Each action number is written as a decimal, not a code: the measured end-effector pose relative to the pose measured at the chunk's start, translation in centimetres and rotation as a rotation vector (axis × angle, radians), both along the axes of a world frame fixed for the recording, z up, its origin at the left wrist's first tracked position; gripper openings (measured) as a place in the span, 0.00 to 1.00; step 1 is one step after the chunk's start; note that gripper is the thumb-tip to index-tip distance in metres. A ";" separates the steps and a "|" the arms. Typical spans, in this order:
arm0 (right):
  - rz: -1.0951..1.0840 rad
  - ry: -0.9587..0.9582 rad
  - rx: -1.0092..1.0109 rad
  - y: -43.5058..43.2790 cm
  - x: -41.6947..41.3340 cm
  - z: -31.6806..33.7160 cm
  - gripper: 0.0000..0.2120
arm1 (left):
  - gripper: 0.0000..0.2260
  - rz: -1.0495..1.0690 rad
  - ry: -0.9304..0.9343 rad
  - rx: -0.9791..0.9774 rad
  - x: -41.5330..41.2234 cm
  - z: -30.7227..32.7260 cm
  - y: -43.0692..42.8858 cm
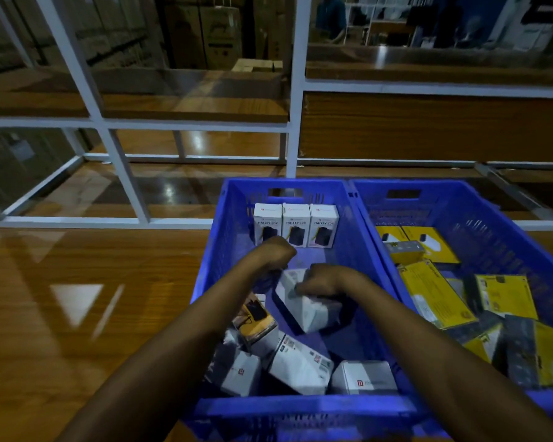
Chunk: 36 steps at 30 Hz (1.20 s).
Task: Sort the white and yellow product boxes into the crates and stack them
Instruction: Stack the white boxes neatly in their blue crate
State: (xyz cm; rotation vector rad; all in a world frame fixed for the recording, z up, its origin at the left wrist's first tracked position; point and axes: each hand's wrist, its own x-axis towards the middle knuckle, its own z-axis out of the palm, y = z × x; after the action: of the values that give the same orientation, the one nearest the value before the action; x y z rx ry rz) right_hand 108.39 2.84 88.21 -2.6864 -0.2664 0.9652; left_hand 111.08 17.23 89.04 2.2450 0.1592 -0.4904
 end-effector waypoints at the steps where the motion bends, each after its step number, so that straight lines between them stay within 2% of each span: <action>1: -0.108 -0.035 0.123 -0.6 0.3 0.7 0.21 | 0.08 0.039 -0.019 -0.072 0.2 0.4 0.4; 4: -0.410 -0.029 0.510 -2.1 0.7 2.2 0.17 | 0.11 0.181 -0.051 -0.297 -0.2 1.9 1.5; 7: -0.519 0.110 0.750 -3.7 1.4 2.3 0.21 | 0.15 0.163 0.033 -0.565 -1.2 3.0 2.1; 9: -0.532 0.214 0.830 -4.5 1.7 2.5 0.26 | 0.13 0.100 0.113 -0.662 -1.5 3.2 2.1; 13: -0.544 0.274 0.913 -5.0 1.4 3.2 0.26 | 0.14 0.044 0.235 -0.818 -1.3 2.9 2.0; 18: -0.674 0.266 1.160 -4.8 1.3 4.2 0.37 | 0.18 0.276 0.214 -0.966 -0.7 2.6 2.3; 20: -0.742 0.181 1.275 -4.6 1.6 4.3 0.33 | 0.20 0.350 0.208 -1.064 -0.5 2.3 2.3; 23: -0.730 0.002 1.339 -3.9 1.7 3.9 0.19 | 0.23 0.330 0.197 -1.219 -0.4 2.0 1.6; 24: -0.697 -0.056 1.316 -3.6 1.8 3.5 0.14 | 0.23 0.300 0.206 -1.231 -0.6 2.1 1.3; 26: -0.643 -0.150 1.271 -3.2 1.6 3.0 0.11 | 0.22 0.247 0.240 -1.217 -0.9 2.2 0.9; 29: -0.688 -0.212 1.302 -2.7 1.5 3.1 0.08 | 0.20 0.226 0.166 -0.979 -1.0 2.2 0.6; 32: -0.778 -0.161 1.384 -2.6 1.4 3.4 0.12 | 0.20 0.227 -0.064 -0.847 -0.3 2.1 0.8; 36: -0.826 -0.151 1.407 -1.8 1.2 3.5 0.15 | 0.12 0.169 -0.169 -0.925 -1.1 3.1 0.7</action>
State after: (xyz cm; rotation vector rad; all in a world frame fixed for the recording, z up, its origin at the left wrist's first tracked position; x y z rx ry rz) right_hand 109.59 1.07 91.71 -1.2996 0.1306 0.1227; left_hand 110.00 17.94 92.14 1.3413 0.0189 -0.2059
